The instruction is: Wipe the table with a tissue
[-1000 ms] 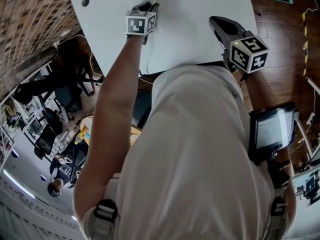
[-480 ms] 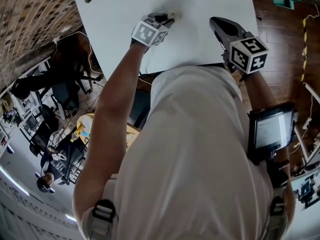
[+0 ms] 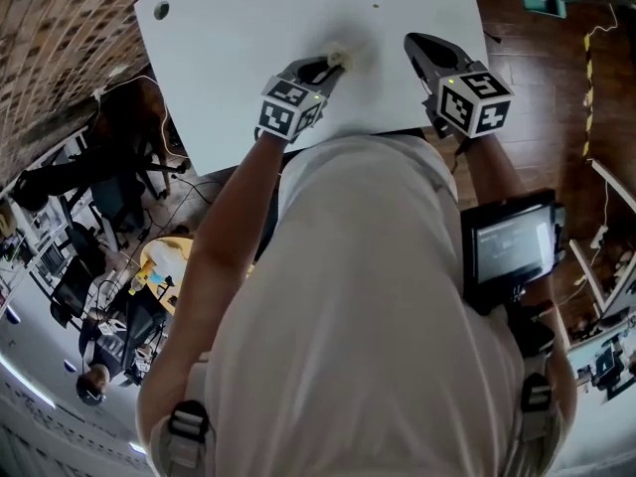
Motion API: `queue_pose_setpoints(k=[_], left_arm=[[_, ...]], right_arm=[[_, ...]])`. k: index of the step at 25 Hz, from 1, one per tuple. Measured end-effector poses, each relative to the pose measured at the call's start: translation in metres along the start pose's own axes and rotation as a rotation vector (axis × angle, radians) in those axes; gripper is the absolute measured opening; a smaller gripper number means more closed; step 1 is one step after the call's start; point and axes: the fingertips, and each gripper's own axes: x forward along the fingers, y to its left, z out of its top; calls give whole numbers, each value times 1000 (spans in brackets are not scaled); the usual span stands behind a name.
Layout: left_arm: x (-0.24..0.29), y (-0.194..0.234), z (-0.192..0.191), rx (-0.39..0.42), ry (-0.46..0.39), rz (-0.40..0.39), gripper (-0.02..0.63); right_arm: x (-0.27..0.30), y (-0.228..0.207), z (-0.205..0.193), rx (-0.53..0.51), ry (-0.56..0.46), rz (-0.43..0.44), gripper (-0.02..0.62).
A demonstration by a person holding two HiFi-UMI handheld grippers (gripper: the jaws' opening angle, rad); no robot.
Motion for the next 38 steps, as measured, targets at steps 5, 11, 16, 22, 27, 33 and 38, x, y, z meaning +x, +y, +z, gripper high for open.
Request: queue_pose_setpoints(k=[5, 11, 16, 22, 27, 33, 38], left_arm=[[-15, 37, 14, 6, -22, 100, 66], [-9, 52, 10, 25, -23, 134, 66], [3, 35, 16, 51, -15, 138, 66], [0, 58, 5, 74, 26, 186, 67], [-14, 86, -8, 34, 90, 337, 67], [-40, 129, -29, 35, 122, 416, 67], [-67, 160, -63, -78, 116, 499, 71]], right_arm=[[13, 4, 5, -5, -30, 6, 8], [17, 5, -4, 2, -34, 1, 8], [-2, -7, -13, 21, -40, -13, 8], [8, -6, -22, 42, -49, -17, 8], [-15, -16, -21, 47, -55, -13, 8], [-17, -20, -27, 64, -48, -14, 8], [-23, -31, -35, 84, -46, -29, 8]])
